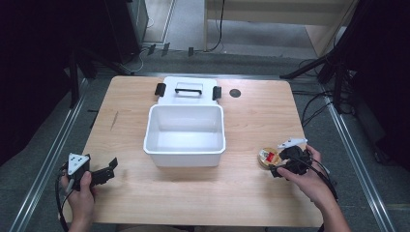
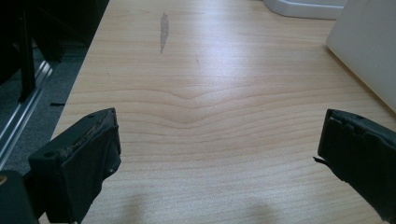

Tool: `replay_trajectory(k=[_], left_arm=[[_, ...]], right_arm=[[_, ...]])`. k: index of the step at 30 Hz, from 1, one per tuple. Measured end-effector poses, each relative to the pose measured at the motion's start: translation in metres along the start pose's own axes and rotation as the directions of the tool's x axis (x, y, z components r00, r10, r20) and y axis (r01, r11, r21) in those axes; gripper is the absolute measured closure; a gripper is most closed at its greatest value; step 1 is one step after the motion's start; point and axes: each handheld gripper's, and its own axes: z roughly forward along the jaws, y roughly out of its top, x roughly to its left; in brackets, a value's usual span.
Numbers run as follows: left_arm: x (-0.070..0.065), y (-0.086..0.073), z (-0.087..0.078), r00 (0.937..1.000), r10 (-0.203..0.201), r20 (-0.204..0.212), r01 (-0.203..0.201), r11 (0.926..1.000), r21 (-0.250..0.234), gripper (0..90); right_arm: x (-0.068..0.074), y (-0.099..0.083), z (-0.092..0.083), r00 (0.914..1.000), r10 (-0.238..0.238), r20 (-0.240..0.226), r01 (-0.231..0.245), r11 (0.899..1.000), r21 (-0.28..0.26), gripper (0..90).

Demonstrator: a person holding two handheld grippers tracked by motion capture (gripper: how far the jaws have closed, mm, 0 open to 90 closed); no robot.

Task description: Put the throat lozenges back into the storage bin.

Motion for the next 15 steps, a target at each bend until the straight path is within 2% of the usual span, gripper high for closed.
replay_trajectory(k=[3,8,9,10,13,15], left_arm=[[0.0,0.0,0.0,1.0,-0.001,0.001,0.001,1.0,0.003,0.0],[0.0,0.0,0.001,1.0,-0.003,0.006,0.003,1.0,0.004,0.0],[0.0,0.0,0.001,1.0,-0.003,0.006,0.003,1.0,0.004,0.0],[0.0,0.0,0.001,1.0,-0.004,0.007,0.004,1.0,0.006,0.0],[0.0,0.0,0.001,1.0,-0.002,0.008,0.001,1.0,0.008,0.0],[0.0,0.001,0.001,0.9999,0.001,0.012,-0.001,0.9999,0.013,0.0]], right_arm=[[0.0,0.008,0.001,1.0,-0.005,-0.003,0.005,1.0,0.027,12.9],[-0.001,0.031,0.005,0.9989,-0.025,-0.038,0.03,0.99,0.135,12.7],[-0.001,0.031,0.005,0.9989,-0.025,-0.038,0.03,0.99,0.135,12.7],[-0.003,0.039,0.007,0.9984,-0.028,-0.049,0.036,0.982,0.185,12.4],[-0.006,0.05,0.008,0.9965,-0.033,-0.076,0.051,0.967,0.25,11.1],[-0.008,0.058,0.01,0.9951,-0.03,-0.094,0.057,0.951,0.303,7.5]])
